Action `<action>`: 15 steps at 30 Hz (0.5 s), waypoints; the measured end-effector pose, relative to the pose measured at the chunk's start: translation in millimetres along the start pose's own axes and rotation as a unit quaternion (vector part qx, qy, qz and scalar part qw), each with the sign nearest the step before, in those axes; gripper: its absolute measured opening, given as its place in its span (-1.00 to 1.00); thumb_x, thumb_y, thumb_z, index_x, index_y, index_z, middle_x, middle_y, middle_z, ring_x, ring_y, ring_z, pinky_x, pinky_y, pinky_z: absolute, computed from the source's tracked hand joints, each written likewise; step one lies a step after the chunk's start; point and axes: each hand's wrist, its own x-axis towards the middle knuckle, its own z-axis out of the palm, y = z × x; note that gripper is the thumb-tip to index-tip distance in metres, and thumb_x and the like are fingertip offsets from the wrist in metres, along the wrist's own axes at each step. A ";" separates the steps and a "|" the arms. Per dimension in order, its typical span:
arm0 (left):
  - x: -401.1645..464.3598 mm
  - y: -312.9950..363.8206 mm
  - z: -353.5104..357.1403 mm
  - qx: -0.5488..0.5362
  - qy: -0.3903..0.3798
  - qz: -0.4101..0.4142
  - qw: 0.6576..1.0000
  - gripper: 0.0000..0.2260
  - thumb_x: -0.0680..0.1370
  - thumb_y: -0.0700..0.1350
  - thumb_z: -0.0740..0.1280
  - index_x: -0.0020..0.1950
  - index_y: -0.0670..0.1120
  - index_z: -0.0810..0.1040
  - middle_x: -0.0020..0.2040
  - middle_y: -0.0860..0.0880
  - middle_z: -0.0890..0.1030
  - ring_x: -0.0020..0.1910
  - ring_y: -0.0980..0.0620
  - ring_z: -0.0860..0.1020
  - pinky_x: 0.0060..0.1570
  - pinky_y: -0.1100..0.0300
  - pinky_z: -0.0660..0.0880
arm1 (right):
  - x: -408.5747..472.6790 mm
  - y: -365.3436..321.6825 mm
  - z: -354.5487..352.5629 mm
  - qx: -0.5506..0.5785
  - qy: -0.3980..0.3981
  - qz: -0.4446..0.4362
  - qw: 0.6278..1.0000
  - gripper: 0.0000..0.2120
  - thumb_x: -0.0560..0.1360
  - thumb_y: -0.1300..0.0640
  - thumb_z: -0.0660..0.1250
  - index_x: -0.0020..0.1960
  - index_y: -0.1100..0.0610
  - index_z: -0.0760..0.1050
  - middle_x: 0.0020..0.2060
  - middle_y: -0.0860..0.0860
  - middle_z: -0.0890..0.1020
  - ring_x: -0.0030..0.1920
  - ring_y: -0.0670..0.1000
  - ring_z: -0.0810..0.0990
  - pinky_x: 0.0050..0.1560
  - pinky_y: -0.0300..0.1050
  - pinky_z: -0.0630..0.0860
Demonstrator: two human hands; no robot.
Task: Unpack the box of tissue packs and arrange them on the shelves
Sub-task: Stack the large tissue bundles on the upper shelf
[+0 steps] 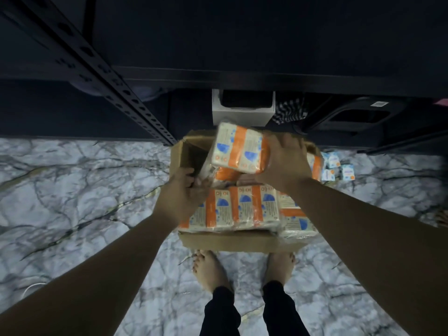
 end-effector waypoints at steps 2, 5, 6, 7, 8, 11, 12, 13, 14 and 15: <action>-11.7 -1.3 4.5 0.072 -0.055 0.050 0.995 -0.42 0.46 0.11 0.56 0.43 0.07 0.46 0.21 0.10 0.54 0.11 0.08 0.56 -0.02 0.25 0.49 | -10.3 7.5 -11.9 0.021 0.018 0.048 0.998 0.16 0.11 -0.45 0.58 0.54 -0.04 0.19 0.32 0.17 0.41 0.35 0.28 0.38 0.42 0.29 0.28; -13.6 -1.3 19.1 0.166 -0.128 0.104 0.972 -0.21 0.33 0.12 0.63 0.50 0.08 0.40 0.40 0.00 0.46 0.37 -0.03 0.45 0.34 0.14 0.43 | -27.2 26.4 -19.0 0.030 0.045 0.094 0.994 0.14 0.13 -0.35 0.58 0.56 -0.02 0.18 0.26 0.18 0.42 0.30 0.30 0.41 0.31 0.30 0.38; -11.3 -0.5 26.4 0.199 -0.147 0.125 0.961 -0.13 0.31 0.15 0.64 0.54 0.08 0.34 0.46 -0.01 0.41 0.45 -0.05 0.38 0.46 0.10 0.32 | -32.7 34.0 -18.3 0.036 0.051 0.110 0.992 0.13 0.15 -0.33 0.58 0.57 -0.02 0.18 0.25 0.18 0.42 0.29 0.30 0.41 0.29 0.29 0.39; -8.9 1.0 33.7 0.226 -0.163 0.144 0.950 -0.06 0.31 0.18 0.64 0.59 0.07 0.28 0.52 -0.02 0.36 0.51 -0.06 0.30 0.54 0.09 0.20 | -37.9 41.7 -16.5 0.040 0.054 0.126 0.990 0.11 0.16 -0.31 0.59 0.57 -0.03 0.18 0.25 0.18 0.42 0.29 0.31 0.41 0.28 0.29 0.38; -6.5 3.1 40.8 0.247 -0.174 0.158 0.940 -0.01 0.31 0.21 0.63 0.62 0.07 0.21 0.57 -0.01 0.30 0.56 -0.07 0.23 0.57 0.08 0.10 | -43.0 48.8 -13.3 0.043 0.057 0.139 0.988 0.10 0.17 -0.29 0.59 0.57 -0.03 0.19 0.25 0.19 0.43 0.29 0.31 0.41 0.28 0.30 0.37; 3.9 5.4 60.9 0.307 -0.185 0.166 0.919 0.08 0.32 0.27 0.60 0.67 0.09 0.07 0.63 0.02 0.18 0.61 -0.07 0.11 0.60 0.00 0.00 | -57.7 67.3 0.3 0.065 0.062 0.171 0.981 0.11 0.17 -0.27 0.62 0.57 -0.02 0.20 0.21 0.18 0.44 0.27 0.31 0.43 0.27 0.31 0.38; 7.2 4.7 66.3 0.336 -0.180 0.163 0.910 0.11 0.29 0.31 0.58 0.67 0.11 0.04 0.63 0.02 0.17 0.61 -0.08 0.11 0.60 -0.06 0.00 | -62.4 71.6 5.5 0.075 0.058 0.179 0.979 0.13 0.17 -0.30 0.62 0.58 -0.02 0.19 0.21 0.17 0.44 0.27 0.30 0.43 0.28 0.31 0.38; 10.0 3.7 71.3 0.361 -0.175 0.160 0.902 0.14 0.25 0.35 0.58 0.66 0.12 0.02 0.63 0.02 0.18 0.60 -0.10 0.13 0.60 -0.12 0.01 | -67.2 74.8 10.1 0.080 0.050 0.183 0.979 0.14 0.17 -0.33 0.61 0.59 -0.03 0.17 0.21 0.17 0.44 0.27 0.29 0.43 0.29 0.30 0.38; 11.9 3.4 75.2 0.378 -0.171 0.156 0.897 0.16 0.23 0.37 0.57 0.66 0.13 0.00 0.62 0.01 0.18 0.59 -0.12 0.14 0.58 -0.18 0.03 | -71.7 77.3 14.3 0.082 0.042 0.183 0.979 0.14 0.18 -0.37 0.60 0.59 -0.04 0.16 0.22 0.18 0.45 0.28 0.29 0.42 0.31 0.31 0.37; 13.2 3.3 78.4 0.389 -0.165 0.153 0.893 0.17 0.22 0.37 0.57 0.65 0.14 -0.01 0.62 0.00 0.19 0.59 -0.14 0.15 0.57 -0.23 0.03 | -75.9 78.8 17.6 0.079 0.033 0.179 0.980 0.13 0.19 -0.40 0.58 0.59 -0.05 0.17 0.24 0.18 0.45 0.29 0.28 0.42 0.33 0.31 0.36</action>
